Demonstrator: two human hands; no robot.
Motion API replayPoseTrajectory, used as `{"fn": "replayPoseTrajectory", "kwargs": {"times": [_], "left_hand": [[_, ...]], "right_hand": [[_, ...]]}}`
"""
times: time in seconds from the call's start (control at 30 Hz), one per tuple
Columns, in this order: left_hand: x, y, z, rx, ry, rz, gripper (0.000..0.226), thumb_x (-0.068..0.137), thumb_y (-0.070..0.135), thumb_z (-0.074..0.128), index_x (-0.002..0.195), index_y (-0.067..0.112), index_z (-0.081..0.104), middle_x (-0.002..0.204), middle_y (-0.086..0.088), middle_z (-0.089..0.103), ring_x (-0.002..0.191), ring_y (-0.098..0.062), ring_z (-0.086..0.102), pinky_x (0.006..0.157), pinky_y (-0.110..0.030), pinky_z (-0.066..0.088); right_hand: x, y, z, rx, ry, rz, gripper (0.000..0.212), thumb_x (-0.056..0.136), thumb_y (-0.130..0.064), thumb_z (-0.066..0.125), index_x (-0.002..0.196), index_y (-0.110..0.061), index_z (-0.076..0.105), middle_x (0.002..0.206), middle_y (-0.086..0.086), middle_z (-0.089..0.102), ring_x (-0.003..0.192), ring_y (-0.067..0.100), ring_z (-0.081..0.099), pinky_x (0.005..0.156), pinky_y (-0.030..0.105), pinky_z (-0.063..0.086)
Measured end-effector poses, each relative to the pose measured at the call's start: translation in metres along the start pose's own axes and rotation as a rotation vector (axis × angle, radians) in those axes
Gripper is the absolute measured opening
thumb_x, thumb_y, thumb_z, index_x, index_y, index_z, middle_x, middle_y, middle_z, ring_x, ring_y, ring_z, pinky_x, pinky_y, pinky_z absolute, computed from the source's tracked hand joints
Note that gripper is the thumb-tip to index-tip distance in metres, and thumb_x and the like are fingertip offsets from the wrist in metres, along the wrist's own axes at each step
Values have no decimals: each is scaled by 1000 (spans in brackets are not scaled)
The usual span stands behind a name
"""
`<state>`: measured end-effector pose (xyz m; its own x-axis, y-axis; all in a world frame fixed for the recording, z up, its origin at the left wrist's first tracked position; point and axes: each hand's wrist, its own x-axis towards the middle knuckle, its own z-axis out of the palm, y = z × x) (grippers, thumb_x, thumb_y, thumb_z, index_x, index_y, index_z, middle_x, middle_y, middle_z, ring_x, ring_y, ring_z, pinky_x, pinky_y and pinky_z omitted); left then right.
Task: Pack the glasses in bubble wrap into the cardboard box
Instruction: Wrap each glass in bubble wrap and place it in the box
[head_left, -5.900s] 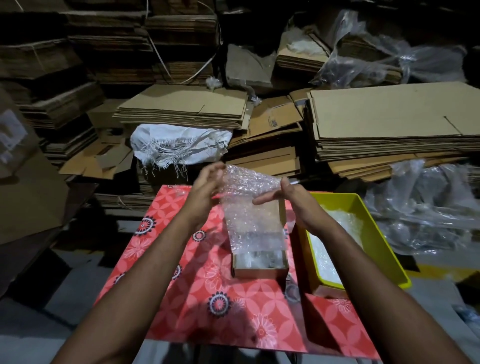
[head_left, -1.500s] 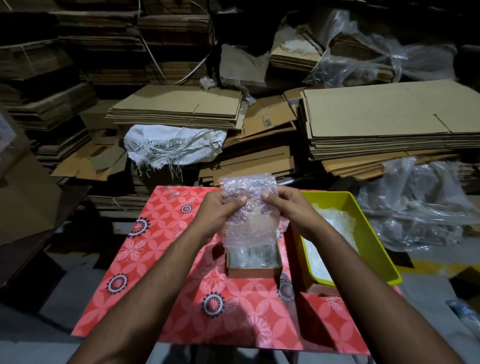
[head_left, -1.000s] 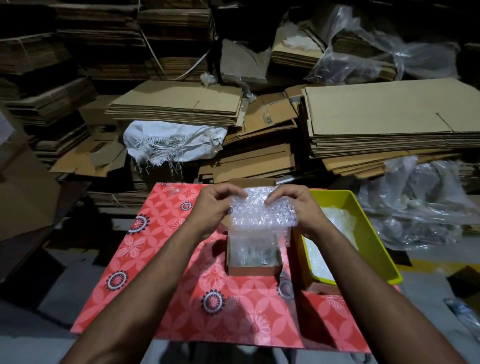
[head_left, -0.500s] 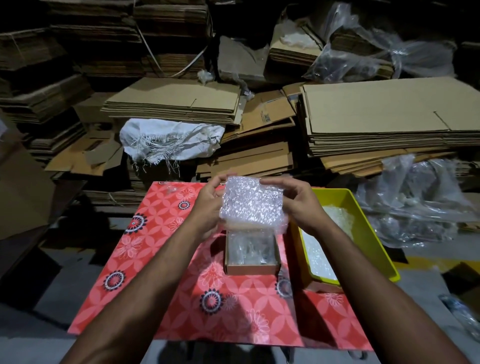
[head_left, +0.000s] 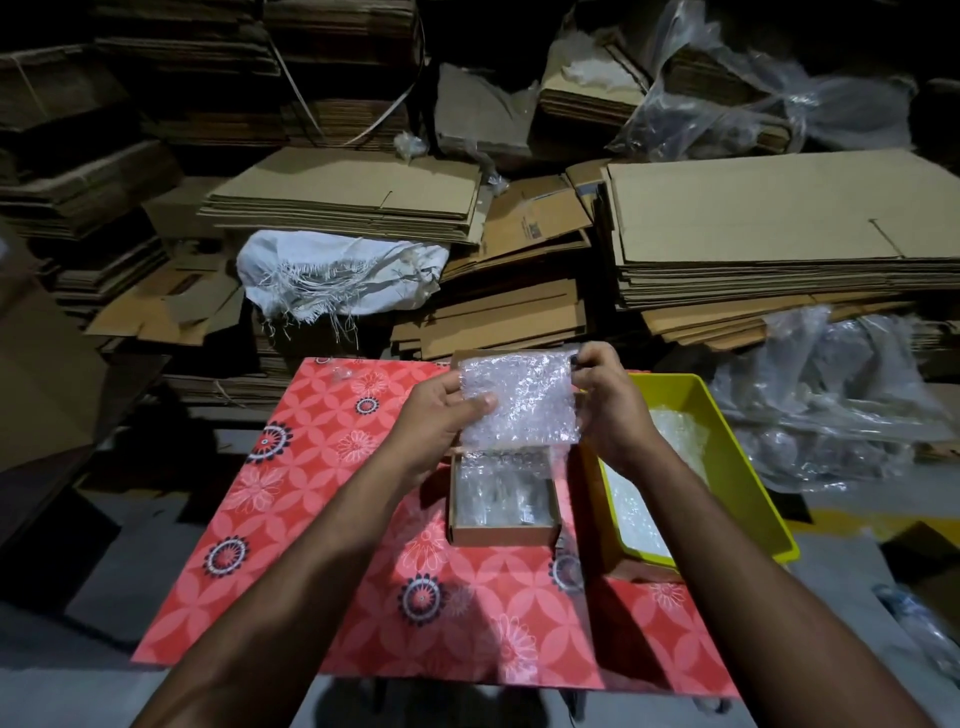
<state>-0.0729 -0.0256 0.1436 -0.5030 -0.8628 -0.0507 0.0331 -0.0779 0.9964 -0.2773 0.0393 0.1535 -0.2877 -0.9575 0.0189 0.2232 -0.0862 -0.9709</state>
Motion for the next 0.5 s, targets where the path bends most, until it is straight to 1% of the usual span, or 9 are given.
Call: {"fn": "replayPoseTrajectory", "kwargs": {"times": [0.03,0.1,0.13,0.17,0.2,0.23,0.3,0.37,0.5], "left_hand": [[0,0,0,2,9,7,31,85,12,77,113,15,65,104,-3,77,96,-17,72,87,-36,57],[1,0,0,15,3,34,38,83,7,78,118,12,65,112,-7,75,105,-19,71,94,-37,55],[1,0,0,14,-4,50,39,83,3,77,119,10,64,112,-7,75,105,-21,71,94,-37,56],[1,1,0,10,-4,60,41,82,-1,76,121,8,64,112,-7,75,106,-22,71,93,-37,57],[2,1,-1,1,-6,66,44,81,-3,76,122,7,63,112,-8,75,106,-24,71,92,-37,57],[2,2,0,-11,-13,68,47,80,-4,77,123,7,62,114,-9,75,107,-25,71,91,-38,57],[1,2,0,-44,-29,36,55,78,3,81,128,6,60,120,-12,72,110,-28,70,89,-41,57],[-1,3,0,-48,-48,-31,63,76,18,83,132,4,57,123,-13,70,109,-26,70,82,-39,58],[-5,2,2,-17,-26,-6,31,85,8,74,115,7,66,108,-9,76,101,-27,72,90,-43,57]], "right_hand": [[1,4,-3,49,-9,64,10,83,-30,57,91,-27,52,83,3,48,66,18,45,57,31,30],[4,11,-9,-88,-102,186,47,82,-61,70,109,-25,55,102,13,56,86,28,49,75,43,41],[1,13,-11,-189,-177,214,66,77,-66,75,118,-18,55,114,18,60,100,23,43,84,49,42],[-1,13,-11,-272,-228,216,76,74,-64,79,124,-11,56,123,22,63,98,39,58,91,55,45],[-3,12,-10,-340,-253,182,73,76,-56,82,125,-8,58,125,23,65,116,54,56,98,60,47],[-3,12,-9,-386,-263,142,62,80,-45,83,125,-8,61,123,20,67,112,42,65,101,61,48],[-4,7,-7,-389,-271,82,43,87,-23,78,124,-6,63,119,15,71,113,35,67,102,56,49],[-3,5,-7,-380,-257,36,40,86,-20,78,120,-2,65,117,19,71,112,38,67,103,57,48],[-4,6,-9,-325,-315,68,37,93,-15,70,128,-6,60,125,15,69,118,35,64,103,51,50]]}}
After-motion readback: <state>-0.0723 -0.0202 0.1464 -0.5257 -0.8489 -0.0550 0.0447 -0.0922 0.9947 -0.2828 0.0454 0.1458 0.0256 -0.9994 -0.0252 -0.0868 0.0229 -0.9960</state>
